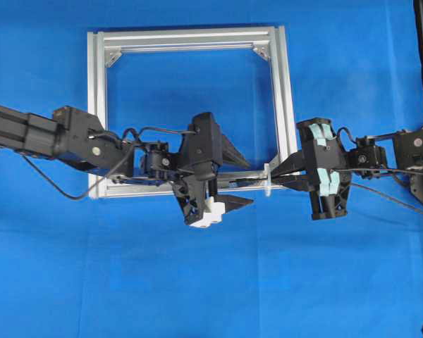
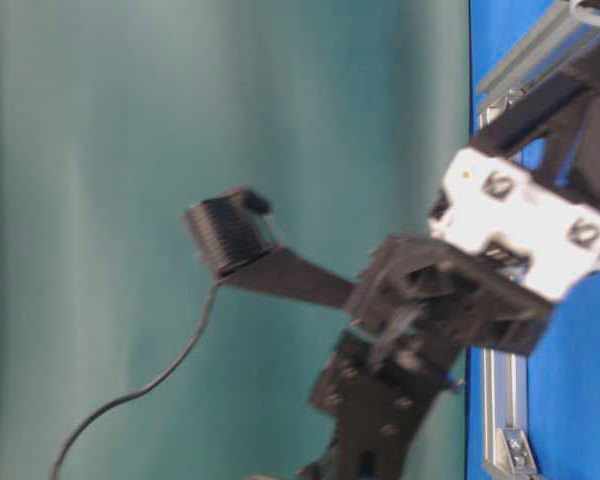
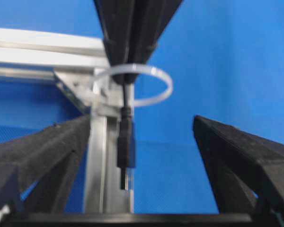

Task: Insert the wire through the string loop located on the right side.
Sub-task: 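Move the open left gripper to the plug emerging past the loop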

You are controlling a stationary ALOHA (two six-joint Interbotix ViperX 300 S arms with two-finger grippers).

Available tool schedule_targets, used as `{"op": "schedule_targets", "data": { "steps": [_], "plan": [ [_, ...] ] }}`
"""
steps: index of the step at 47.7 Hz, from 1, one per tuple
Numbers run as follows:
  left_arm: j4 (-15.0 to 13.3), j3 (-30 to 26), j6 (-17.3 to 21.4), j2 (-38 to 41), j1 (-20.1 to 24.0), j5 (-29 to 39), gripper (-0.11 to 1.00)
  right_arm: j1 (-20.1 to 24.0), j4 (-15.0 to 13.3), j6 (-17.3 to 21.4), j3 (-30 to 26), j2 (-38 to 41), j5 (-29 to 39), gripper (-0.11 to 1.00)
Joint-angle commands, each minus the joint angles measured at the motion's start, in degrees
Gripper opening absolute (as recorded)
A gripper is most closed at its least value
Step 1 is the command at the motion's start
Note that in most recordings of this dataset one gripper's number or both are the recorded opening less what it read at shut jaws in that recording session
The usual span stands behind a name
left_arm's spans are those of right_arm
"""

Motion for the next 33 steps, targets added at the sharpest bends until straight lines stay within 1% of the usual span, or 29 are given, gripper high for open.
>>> {"op": "schedule_targets", "data": {
  "steps": [1,9,33],
  "plan": [
    [0.18,-1.32,-0.18,0.09,0.26,-0.44,0.89,0.09,-0.09,0.00,-0.70,-0.44,-0.53,-0.03],
    [0.18,-1.41,-0.53,1.49,0.44,-1.32,0.89,0.18,-0.09,0.00,-0.70,-0.44,-0.44,-0.03],
    [0.18,-1.41,-0.62,1.58,0.35,-2.81,0.89,0.44,-0.09,0.00,-0.62,-0.44,-0.35,-0.03]
  ]
}}
